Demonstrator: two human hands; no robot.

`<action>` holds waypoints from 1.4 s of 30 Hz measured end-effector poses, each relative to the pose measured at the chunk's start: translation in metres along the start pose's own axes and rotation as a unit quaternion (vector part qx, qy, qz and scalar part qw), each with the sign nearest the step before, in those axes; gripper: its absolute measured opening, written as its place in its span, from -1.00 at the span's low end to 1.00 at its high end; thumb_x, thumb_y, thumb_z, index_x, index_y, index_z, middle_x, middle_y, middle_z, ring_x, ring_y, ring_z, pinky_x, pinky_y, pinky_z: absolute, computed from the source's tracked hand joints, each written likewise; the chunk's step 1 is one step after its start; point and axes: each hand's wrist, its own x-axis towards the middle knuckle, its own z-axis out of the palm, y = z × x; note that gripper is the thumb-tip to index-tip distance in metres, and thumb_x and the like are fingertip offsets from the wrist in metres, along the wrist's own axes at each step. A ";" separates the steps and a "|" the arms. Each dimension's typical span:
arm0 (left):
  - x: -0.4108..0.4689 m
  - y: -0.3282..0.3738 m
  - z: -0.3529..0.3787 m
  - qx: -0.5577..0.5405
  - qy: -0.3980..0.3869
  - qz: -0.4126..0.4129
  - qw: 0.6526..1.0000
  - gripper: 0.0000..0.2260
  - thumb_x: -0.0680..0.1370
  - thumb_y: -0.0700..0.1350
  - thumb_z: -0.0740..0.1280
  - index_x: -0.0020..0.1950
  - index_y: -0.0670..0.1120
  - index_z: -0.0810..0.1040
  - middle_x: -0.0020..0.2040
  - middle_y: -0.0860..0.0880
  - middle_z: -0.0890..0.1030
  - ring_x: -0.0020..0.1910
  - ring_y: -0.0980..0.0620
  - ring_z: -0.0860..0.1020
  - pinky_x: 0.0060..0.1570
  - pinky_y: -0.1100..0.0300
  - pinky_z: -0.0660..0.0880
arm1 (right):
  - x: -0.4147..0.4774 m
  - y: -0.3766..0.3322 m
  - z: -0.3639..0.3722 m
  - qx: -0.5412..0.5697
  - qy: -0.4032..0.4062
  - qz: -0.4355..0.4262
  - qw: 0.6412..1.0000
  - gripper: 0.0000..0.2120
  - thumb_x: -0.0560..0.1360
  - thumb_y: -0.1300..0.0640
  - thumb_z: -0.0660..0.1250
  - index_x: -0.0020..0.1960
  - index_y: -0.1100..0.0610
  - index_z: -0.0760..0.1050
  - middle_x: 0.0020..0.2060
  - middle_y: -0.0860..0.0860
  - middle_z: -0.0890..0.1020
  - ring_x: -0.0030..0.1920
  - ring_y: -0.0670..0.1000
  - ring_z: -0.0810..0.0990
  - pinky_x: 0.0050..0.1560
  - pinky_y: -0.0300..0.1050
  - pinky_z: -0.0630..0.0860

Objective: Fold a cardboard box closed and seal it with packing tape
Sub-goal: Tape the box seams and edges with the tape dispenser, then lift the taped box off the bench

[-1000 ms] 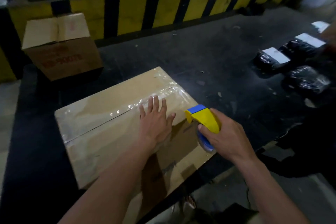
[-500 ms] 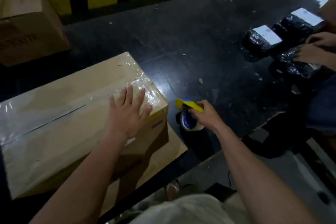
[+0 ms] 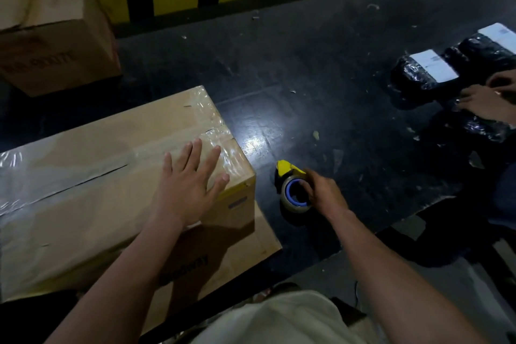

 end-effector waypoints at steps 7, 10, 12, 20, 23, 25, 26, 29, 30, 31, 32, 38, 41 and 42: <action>-0.004 -0.005 0.003 -0.002 0.006 0.014 1.000 -0.37 0.62 0.37 -0.26 0.65 0.16 -0.20 0.67 -0.07 -0.20 0.63 -0.07 -0.24 0.56 -0.25 -0.17 | -0.005 -0.005 -0.009 0.004 -0.010 0.016 1.000 -0.57 0.60 0.02 0.26 0.44 0.08 0.38 0.20 0.23 0.60 0.23 0.26 0.54 0.15 0.09 0.50; -0.006 -0.006 0.000 -0.010 0.006 0.009 1.000 -0.31 0.63 0.38 -0.24 0.66 0.06 -0.21 0.66 -0.06 -0.19 0.63 -0.06 -0.23 0.58 -0.21 -0.18 | -0.005 -0.016 -0.014 -0.001 0.009 0.002 1.000 -0.55 0.57 0.06 0.30 0.43 0.14 0.39 0.26 0.22 0.57 0.28 0.23 0.52 0.24 0.06 0.47; -0.009 -0.004 -0.006 -0.036 -0.002 0.001 0.999 -0.29 0.63 0.37 -0.22 0.66 -0.02 -0.16 0.66 -0.04 -0.18 0.63 0.00 -0.24 0.59 -0.12 -0.21 | -0.004 -0.035 -0.017 -0.005 0.031 -0.027 0.999 -0.54 0.57 0.11 0.30 0.43 0.20 0.39 0.31 0.23 0.51 0.33 0.22 0.46 0.32 0.05 0.40; -0.057 -0.041 -0.019 -0.186 0.102 -0.075 0.974 -0.50 0.69 0.15 0.13 0.57 -0.07 0.35 0.60 -0.09 0.28 0.60 -0.03 0.17 0.57 -0.08 0.14 | -0.013 -0.161 -0.015 0.077 0.026 -0.124 0.989 -0.41 0.60 -0.17 0.19 0.52 0.13 0.27 0.46 0.12 0.38 0.46 0.12 0.32 0.44 0.04 0.28; -0.080 -0.078 -0.017 -0.153 0.095 -0.135 0.974 -0.43 0.67 0.22 0.06 0.60 -0.04 0.26 0.63 -0.12 0.20 0.62 -0.10 0.09 0.58 -0.14 0.09 | -0.012 -0.198 0.000 0.055 -0.026 -0.133 0.989 -0.44 0.55 -0.24 0.19 0.42 0.05 0.27 0.32 0.12 0.48 0.30 0.16 0.45 0.21 0.04 0.44; -0.095 -0.103 -0.018 -0.131 0.090 -0.187 0.970 -0.43 0.68 0.22 0.05 0.62 -0.05 0.21 0.64 -0.15 0.15 0.63 -0.14 0.05 0.58 -0.17 0.03 | -0.013 -0.212 0.009 0.025 -0.047 -0.134 0.990 -0.38 0.54 -0.25 0.21 0.46 0.05 0.18 0.30 0.15 0.42 0.28 0.20 0.44 0.18 0.07 0.45; -0.103 -0.115 -0.018 -0.124 0.087 -0.214 0.965 -0.42 0.68 0.22 0.04 0.63 -0.05 0.19 0.65 -0.16 0.13 0.63 -0.16 0.03 0.58 -0.18 0.01 | -0.013 -0.216 0.012 0.012 -0.047 -0.125 0.991 -0.31 0.53 -0.27 0.21 0.51 0.05 0.10 0.35 0.17 0.36 0.32 0.23 0.40 0.22 0.12 0.44; -0.124 -0.147 -0.018 -0.119 0.089 -0.291 0.945 -0.38 0.67 0.27 -0.02 0.65 -0.02 0.12 0.66 -0.19 0.06 0.63 -0.19 -0.01 0.57 -0.23 -0.03 | -0.011 -0.221 0.017 -0.014 -0.026 -0.103 0.994 -0.16 0.54 -0.27 0.22 0.59 0.12 -0.07 0.44 0.22 0.24 0.40 0.27 0.32 0.29 0.15 0.37; -0.130 -0.154 -0.018 -0.113 0.088 -0.314 0.938 -0.34 0.65 0.32 -0.03 0.65 -0.01 0.11 0.66 -0.21 0.05 0.63 -0.21 -0.02 0.57 -0.24 -0.04 | -0.011 -0.223 0.017 -0.015 -0.016 -0.102 0.995 -0.14 0.53 -0.27 0.25 0.59 0.14 -0.06 0.44 0.23 0.25 0.40 0.28 0.32 0.29 0.14 0.37; -0.134 -0.160 -0.018 -0.105 0.087 -0.336 0.932 -0.29 0.61 0.38 -0.03 0.66 0.01 0.09 0.66 -0.21 0.03 0.63 -0.22 -0.03 0.57 -0.24 -0.06 | -0.009 -0.222 0.016 -0.005 -0.011 -0.102 0.995 -0.15 0.51 -0.27 0.28 0.57 0.13 -0.01 0.42 0.23 0.28 0.39 0.28 0.33 0.29 0.13 0.37; -0.137 -0.164 -0.019 -0.104 0.084 -0.360 0.923 -0.23 0.56 0.45 -0.01 0.65 0.02 0.08 0.66 -0.21 0.02 0.63 -0.23 -0.03 0.57 -0.25 -0.07 | -0.008 -0.223 0.014 0.011 -0.014 -0.101 0.995 -0.16 0.48 -0.25 0.34 0.55 0.10 0.04 0.40 0.21 0.32 0.39 0.27 0.35 0.29 0.13 0.38; -0.145 -0.173 -0.028 -0.211 0.075 -0.482 0.847 0.10 0.31 0.62 0.21 0.65 0.07 -0.09 0.65 -0.14 0.05 0.54 -0.31 0.20 0.42 -0.29 0.31 | 0.007 -0.225 0.005 0.123 -0.063 -0.118 0.983 -0.33 0.37 -0.05 0.55 0.38 0.04 0.37 0.25 0.08 0.56 0.20 0.09 0.53 0.12 -0.07 0.41; -0.140 -0.178 -0.037 -0.265 0.121 -0.499 0.816 0.12 0.33 0.48 0.39 0.66 -0.03 -0.04 0.54 -0.12 0.28 0.40 -0.23 0.41 0.25 -0.20 0.46 | 0.007 -0.228 0.006 0.140 -0.059 -0.124 0.981 -0.38 0.35 -0.03 0.57 0.33 0.05 0.43 0.19 0.05 0.59 0.18 0.08 0.56 0.13 -0.03 0.47; -0.138 -0.182 -0.038 -0.279 0.129 -0.508 0.804 0.11 0.33 0.45 0.42 0.65 -0.06 0.00 0.50 -0.11 0.32 0.36 -0.22 0.44 0.21 -0.18 0.48 | 0.008 -0.230 0.006 0.143 -0.059 -0.122 0.980 -0.37 0.33 -0.06 0.58 0.32 0.04 0.44 0.18 0.03 0.59 0.18 0.07 0.57 0.14 -0.01 0.48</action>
